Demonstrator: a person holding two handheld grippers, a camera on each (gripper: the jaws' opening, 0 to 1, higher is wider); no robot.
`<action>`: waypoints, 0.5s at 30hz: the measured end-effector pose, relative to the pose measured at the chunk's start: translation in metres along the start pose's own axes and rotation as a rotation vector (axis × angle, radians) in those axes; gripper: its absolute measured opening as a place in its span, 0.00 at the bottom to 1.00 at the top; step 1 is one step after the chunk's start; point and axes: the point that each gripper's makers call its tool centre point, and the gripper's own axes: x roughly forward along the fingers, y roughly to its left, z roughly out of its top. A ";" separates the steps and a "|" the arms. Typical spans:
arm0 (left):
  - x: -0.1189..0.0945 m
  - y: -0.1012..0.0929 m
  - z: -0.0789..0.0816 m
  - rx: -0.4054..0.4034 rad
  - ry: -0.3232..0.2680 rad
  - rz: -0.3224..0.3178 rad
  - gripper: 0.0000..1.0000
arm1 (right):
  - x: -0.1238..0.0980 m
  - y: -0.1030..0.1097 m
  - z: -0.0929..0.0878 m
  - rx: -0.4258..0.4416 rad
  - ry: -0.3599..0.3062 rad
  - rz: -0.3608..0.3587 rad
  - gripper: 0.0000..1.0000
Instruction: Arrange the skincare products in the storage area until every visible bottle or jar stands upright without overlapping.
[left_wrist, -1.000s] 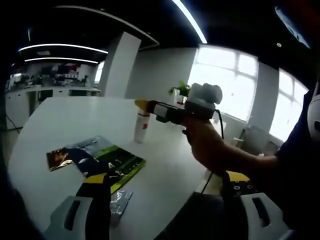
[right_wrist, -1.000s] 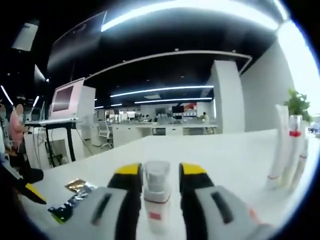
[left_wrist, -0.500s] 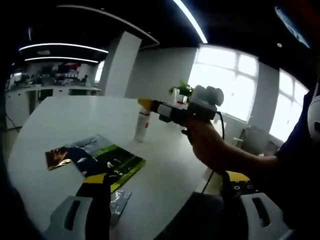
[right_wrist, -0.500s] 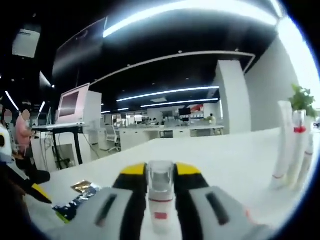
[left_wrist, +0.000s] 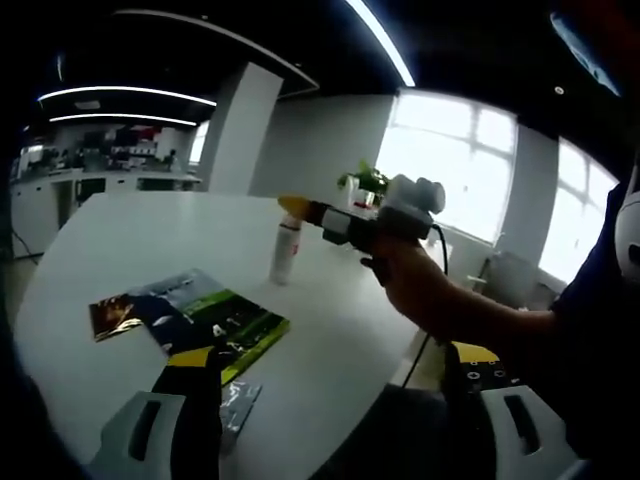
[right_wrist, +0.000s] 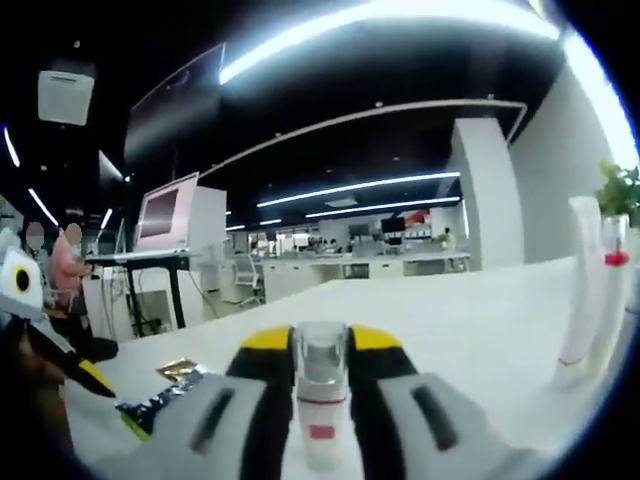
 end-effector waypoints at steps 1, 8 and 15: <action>0.000 0.000 0.000 0.000 0.000 0.000 0.94 | 0.000 -0.001 0.001 0.001 -0.003 -0.001 0.19; 0.002 -0.001 0.001 0.004 -0.004 -0.004 0.94 | -0.009 -0.011 0.015 -0.019 -0.015 -0.034 0.19; 0.004 -0.003 0.002 0.006 -0.005 -0.013 0.94 | -0.016 -0.029 0.021 -0.040 -0.001 -0.066 0.19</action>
